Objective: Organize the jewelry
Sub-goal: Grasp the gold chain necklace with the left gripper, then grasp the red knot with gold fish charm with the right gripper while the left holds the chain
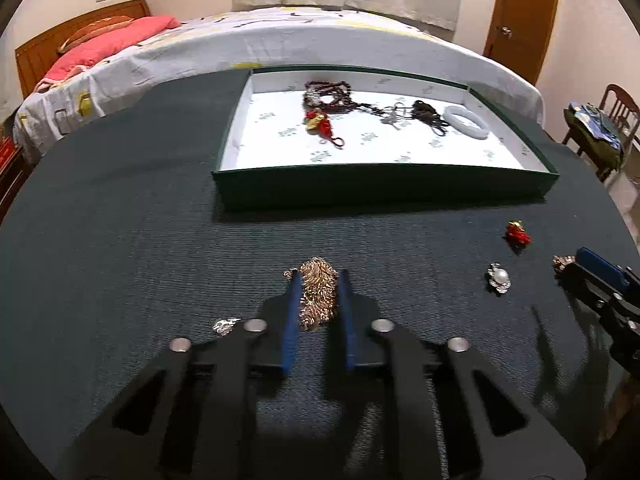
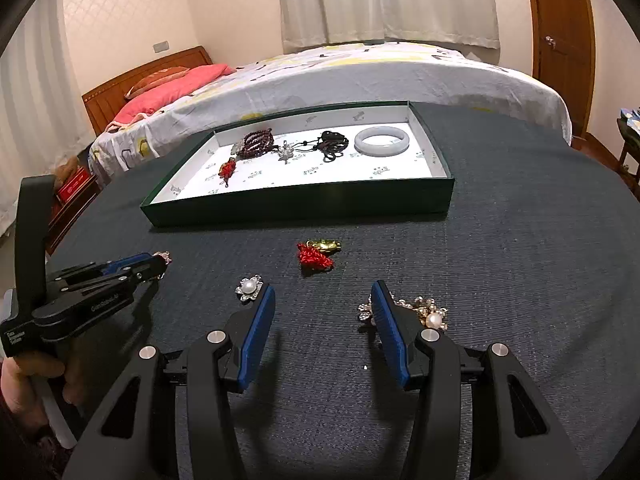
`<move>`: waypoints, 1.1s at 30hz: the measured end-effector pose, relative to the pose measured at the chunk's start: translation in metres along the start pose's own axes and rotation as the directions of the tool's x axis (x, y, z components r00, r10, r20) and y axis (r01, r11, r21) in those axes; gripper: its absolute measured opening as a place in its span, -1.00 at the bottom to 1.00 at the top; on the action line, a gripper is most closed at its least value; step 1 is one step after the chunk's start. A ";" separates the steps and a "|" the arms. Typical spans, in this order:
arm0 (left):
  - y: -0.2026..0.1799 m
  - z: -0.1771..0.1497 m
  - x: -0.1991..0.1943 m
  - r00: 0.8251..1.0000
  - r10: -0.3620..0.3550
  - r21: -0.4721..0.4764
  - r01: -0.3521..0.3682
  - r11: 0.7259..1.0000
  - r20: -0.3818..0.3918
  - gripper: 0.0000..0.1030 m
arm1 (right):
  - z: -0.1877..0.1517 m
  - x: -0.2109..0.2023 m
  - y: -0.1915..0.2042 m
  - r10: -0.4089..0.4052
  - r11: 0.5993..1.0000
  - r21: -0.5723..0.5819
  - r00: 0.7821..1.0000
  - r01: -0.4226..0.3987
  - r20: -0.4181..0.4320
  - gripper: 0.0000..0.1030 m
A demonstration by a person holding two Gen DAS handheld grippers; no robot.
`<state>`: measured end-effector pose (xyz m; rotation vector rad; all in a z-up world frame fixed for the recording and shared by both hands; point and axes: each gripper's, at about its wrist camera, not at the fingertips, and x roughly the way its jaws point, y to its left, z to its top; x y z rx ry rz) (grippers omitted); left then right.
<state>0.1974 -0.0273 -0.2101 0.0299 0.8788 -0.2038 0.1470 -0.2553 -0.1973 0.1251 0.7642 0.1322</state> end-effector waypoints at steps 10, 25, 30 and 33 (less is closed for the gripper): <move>0.004 0.000 -0.005 1.000 -0.022 -0.029 0.022 0.999 0.022 -0.83 | 0.002 0.003 0.003 0.004 1.000 -0.003 1.000 -0.004 -0.003 -0.04; 0.011 0.014 -0.034 0.994 0.001 -0.057 0.005 0.998 0.110 -0.83 | 0.027 0.036 0.015 -0.002 1.000 -0.013 1.000 0.002 -0.026 -0.04; 0.014 0.015 -0.036 0.993 0.007 -0.063 0.000 0.998 0.118 -0.83 | 0.030 0.047 0.013 -0.003 1.000 -0.008 0.998 0.003 -0.066 -0.13; 0.014 0.014 -0.035 0.993 0.009 -0.068 -0.001 0.998 0.116 -0.83 | 0.030 0.049 0.013 -0.002 1.000 -0.010 0.997 0.001 -0.082 -0.35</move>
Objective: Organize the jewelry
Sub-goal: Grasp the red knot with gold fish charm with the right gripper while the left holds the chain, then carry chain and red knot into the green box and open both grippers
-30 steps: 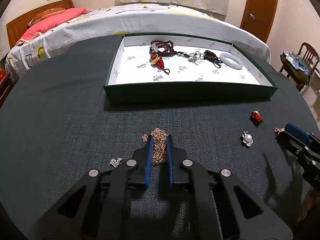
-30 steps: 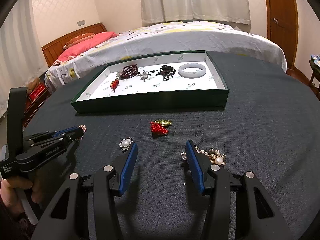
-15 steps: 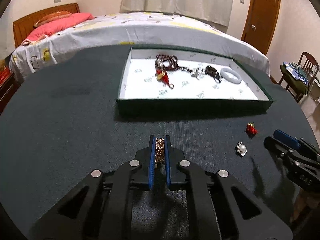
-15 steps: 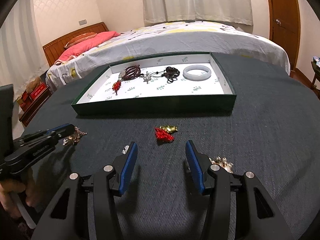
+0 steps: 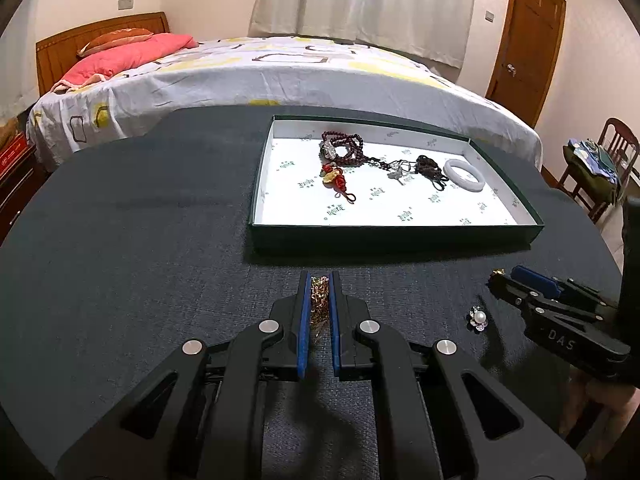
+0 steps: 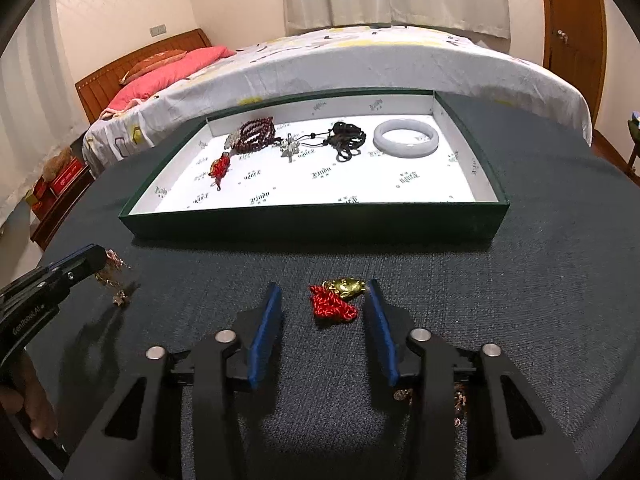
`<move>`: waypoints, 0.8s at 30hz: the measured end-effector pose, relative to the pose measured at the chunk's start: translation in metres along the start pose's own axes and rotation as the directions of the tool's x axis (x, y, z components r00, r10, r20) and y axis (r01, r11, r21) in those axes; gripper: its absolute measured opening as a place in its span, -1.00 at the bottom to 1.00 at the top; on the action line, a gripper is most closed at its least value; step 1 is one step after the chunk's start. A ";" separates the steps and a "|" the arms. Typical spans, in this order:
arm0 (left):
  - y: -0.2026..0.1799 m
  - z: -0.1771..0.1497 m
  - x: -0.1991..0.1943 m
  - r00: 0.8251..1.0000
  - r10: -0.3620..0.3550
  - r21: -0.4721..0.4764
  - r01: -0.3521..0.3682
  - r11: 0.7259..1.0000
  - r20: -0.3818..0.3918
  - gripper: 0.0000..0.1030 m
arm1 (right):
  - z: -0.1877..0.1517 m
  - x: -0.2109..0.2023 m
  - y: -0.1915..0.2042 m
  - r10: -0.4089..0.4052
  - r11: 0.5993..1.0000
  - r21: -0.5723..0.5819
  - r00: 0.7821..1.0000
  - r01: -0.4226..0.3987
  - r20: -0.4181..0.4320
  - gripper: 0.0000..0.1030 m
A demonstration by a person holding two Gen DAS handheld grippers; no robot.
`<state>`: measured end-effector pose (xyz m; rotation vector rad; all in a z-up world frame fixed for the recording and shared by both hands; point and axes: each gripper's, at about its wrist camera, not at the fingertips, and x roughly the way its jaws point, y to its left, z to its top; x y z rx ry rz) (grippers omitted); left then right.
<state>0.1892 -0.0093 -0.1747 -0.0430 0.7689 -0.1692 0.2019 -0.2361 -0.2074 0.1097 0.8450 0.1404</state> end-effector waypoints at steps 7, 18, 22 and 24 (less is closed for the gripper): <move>-0.001 -0.002 0.001 1.000 -0.002 0.000 0.002 1.000 -0.005 -0.83 | -0.001 0.003 -0.003 0.006 1.000 0.001 1.000 -0.006 -0.023 -0.64; -0.001 -0.002 0.000 1.000 0.002 -0.003 -0.002 1.000 0.002 -0.83 | -0.004 -0.008 -0.002 0.019 1.000 0.006 1.000 -0.019 0.016 -0.83; -0.002 -0.001 -0.003 1.000 -0.004 -0.003 0.004 1.000 0.007 -0.83 | -0.004 -0.016 -0.001 0.029 1.000 0.005 0.999 -0.029 0.033 -0.84; -0.003 0.000 -0.004 1.000 -0.006 -0.002 0.006 1.000 0.010 -0.83 | -0.004 -0.020 -0.001 0.033 0.999 0.007 0.999 -0.033 0.044 -0.85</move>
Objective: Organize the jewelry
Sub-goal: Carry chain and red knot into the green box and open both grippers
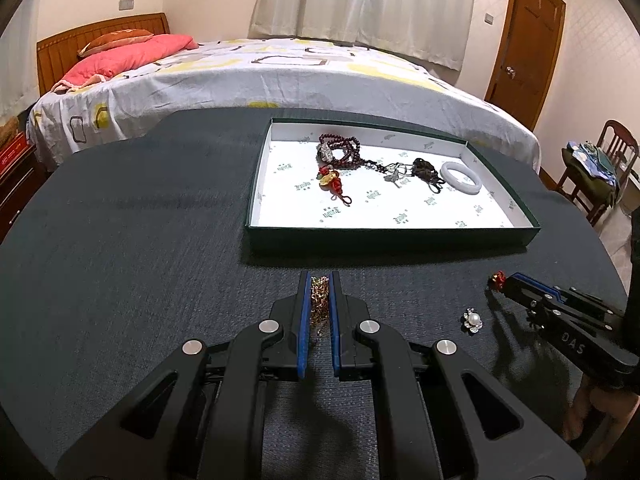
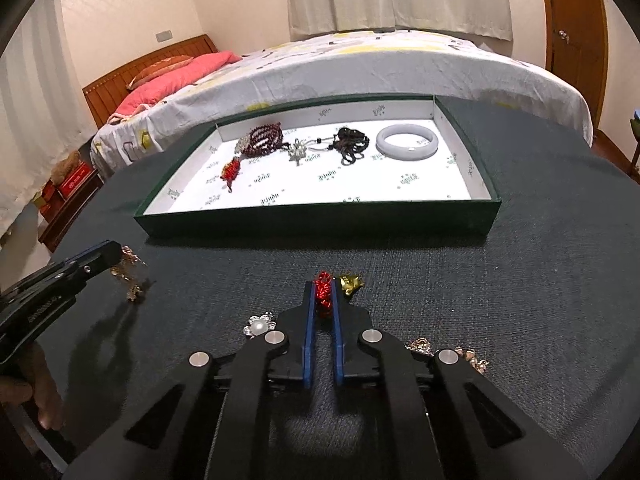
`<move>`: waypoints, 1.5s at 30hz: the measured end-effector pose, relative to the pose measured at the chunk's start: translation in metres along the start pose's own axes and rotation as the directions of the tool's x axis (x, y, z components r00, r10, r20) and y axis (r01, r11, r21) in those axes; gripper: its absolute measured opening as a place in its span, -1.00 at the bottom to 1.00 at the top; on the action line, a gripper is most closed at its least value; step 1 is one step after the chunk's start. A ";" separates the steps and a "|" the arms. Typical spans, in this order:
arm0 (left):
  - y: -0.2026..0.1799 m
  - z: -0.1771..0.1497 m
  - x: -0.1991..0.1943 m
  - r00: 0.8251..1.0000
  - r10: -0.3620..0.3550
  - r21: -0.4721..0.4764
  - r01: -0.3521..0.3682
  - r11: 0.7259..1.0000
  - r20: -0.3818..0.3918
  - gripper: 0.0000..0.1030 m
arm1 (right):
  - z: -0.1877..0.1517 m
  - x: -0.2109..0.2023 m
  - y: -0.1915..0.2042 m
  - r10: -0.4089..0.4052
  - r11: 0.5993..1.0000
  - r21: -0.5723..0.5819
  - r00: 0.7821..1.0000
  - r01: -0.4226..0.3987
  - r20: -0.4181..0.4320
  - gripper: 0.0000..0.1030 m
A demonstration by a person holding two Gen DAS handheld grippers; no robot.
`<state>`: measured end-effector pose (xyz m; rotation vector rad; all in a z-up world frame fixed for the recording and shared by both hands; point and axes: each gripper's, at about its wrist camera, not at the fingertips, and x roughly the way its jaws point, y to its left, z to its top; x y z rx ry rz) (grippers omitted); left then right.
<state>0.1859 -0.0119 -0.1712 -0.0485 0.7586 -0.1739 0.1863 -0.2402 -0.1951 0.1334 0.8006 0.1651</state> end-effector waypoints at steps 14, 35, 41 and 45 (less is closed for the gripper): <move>-0.009 0.015 -0.023 0.998 -0.020 0.008 0.020 1.000 0.056 -0.83 | 0.015 -0.033 -0.003 0.027 1.000 0.008 0.996 -0.027 0.084 -0.85; -0.010 0.054 -0.054 0.987 -0.074 -0.014 0.077 0.997 0.145 -0.83 | 0.041 -0.069 0.002 0.047 0.999 -0.012 0.980 -0.045 0.194 -0.85; -0.013 0.072 -0.059 0.981 -0.088 -0.010 0.091 0.996 0.174 -0.83 | 0.057 -0.076 0.005 0.047 0.999 -0.031 0.972 -0.041 0.231 -0.85; -0.016 0.083 -0.058 0.977 -0.096 0.000 0.098 0.995 0.189 -0.83 | 0.069 -0.080 0.007 0.048 0.998 -0.046 0.964 -0.038 0.260 -0.85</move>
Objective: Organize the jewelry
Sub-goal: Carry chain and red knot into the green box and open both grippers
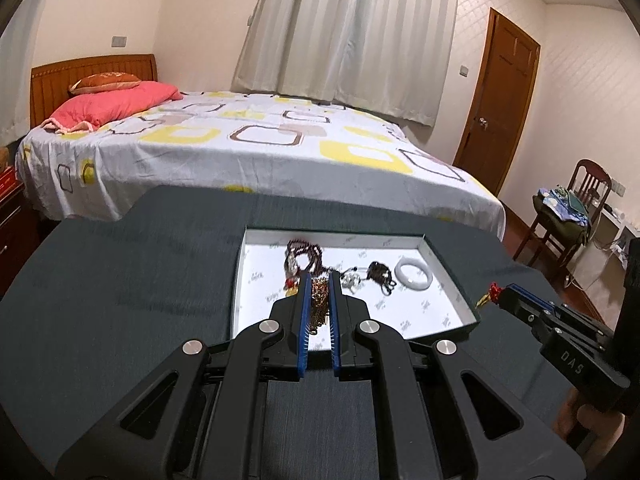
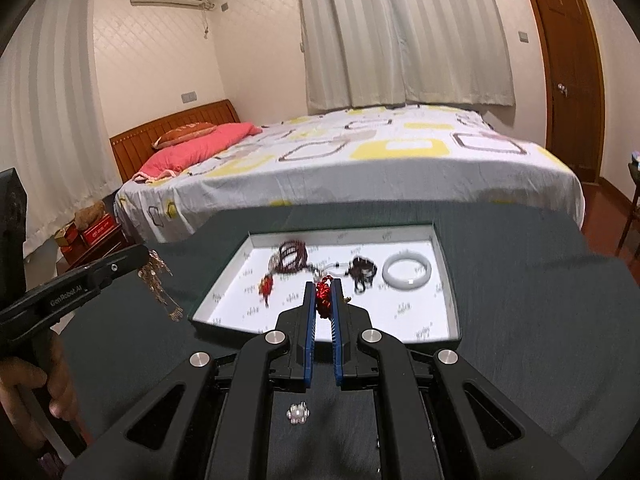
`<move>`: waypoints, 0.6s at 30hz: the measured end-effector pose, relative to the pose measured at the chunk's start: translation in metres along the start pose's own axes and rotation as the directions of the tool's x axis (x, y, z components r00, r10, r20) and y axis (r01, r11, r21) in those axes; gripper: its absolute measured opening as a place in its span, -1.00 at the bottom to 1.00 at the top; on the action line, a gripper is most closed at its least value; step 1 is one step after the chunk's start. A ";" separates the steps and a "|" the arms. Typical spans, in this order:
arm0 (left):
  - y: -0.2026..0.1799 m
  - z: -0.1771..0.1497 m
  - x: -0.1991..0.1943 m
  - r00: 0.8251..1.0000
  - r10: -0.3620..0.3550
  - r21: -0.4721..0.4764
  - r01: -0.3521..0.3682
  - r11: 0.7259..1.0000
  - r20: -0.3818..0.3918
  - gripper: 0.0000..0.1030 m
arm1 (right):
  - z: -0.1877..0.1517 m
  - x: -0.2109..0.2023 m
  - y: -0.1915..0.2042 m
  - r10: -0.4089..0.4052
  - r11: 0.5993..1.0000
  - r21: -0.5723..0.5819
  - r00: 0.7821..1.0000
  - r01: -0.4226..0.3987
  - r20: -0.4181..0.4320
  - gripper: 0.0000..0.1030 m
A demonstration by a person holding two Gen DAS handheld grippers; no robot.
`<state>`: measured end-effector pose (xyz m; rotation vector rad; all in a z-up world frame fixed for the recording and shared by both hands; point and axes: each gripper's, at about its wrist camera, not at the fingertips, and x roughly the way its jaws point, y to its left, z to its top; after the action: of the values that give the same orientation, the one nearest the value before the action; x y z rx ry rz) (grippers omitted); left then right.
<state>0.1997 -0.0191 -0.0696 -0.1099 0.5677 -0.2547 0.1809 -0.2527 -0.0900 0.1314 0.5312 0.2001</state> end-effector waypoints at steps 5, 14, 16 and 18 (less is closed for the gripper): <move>-0.003 0.014 0.008 1.000 -0.013 0.003 0.013 1.000 0.018 -0.83 | 0.014 0.006 -0.001 -0.007 1.000 -0.012 1.000 0.007 0.024 -0.85; -0.004 0.044 0.039 0.998 -0.029 -0.012 0.029 0.999 0.047 -0.83 | 0.039 0.030 -0.008 -0.025 0.999 -0.024 0.998 0.027 0.059 -0.85; -0.002 0.045 0.051 0.999 -0.024 -0.018 0.024 1.000 0.043 -0.83 | 0.042 0.041 -0.012 -0.032 0.999 -0.024 0.998 0.034 0.058 -0.85; 0.000 0.042 0.064 0.999 -0.018 -0.027 0.019 0.999 0.029 -0.83 | 0.042 0.051 -0.015 -0.041 0.999 -0.024 0.998 0.042 0.051 -0.85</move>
<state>0.2745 -0.0345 -0.0671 -0.1447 0.5413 -0.2630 0.2479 -0.2590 -0.0819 0.1012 0.4810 0.1628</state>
